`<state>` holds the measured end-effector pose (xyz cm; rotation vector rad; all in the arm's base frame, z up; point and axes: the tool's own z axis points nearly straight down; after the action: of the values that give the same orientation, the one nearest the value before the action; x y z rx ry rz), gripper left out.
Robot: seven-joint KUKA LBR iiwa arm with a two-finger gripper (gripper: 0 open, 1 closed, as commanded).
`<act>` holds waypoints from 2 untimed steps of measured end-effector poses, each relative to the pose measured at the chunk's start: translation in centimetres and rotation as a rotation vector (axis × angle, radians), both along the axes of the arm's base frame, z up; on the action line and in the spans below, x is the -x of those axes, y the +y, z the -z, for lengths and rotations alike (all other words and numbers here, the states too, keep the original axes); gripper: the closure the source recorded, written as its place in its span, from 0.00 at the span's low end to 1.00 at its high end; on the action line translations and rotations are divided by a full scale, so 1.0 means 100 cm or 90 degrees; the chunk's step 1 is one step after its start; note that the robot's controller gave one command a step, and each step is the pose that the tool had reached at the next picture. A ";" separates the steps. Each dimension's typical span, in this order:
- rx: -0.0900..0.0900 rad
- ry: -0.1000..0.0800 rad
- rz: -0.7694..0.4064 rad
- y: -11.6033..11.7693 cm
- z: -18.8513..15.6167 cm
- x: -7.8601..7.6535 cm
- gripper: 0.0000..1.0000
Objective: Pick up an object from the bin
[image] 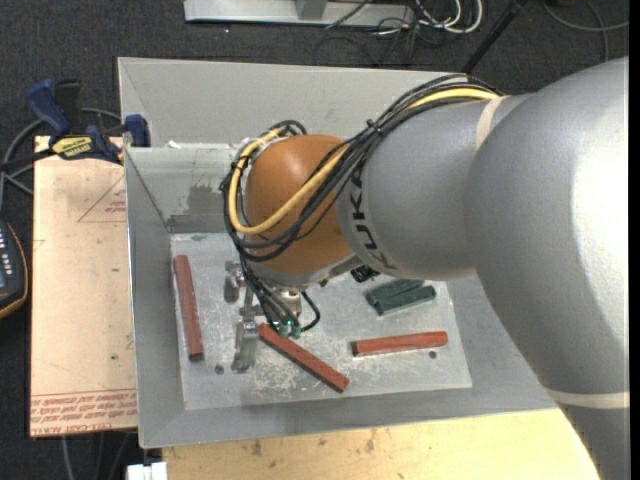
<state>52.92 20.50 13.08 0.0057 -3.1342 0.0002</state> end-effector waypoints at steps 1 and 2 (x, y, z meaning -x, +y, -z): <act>0.002 -0.002 0.013 -0.055 0.065 -0.016 0.00; 0.000 -0.007 0.039 -0.096 0.061 -0.036 0.00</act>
Offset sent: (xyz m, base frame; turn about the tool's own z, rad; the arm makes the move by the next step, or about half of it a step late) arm 0.0167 -0.0515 -0.0608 0.0140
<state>56.56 10.85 7.02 -0.0899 -3.1437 -0.0001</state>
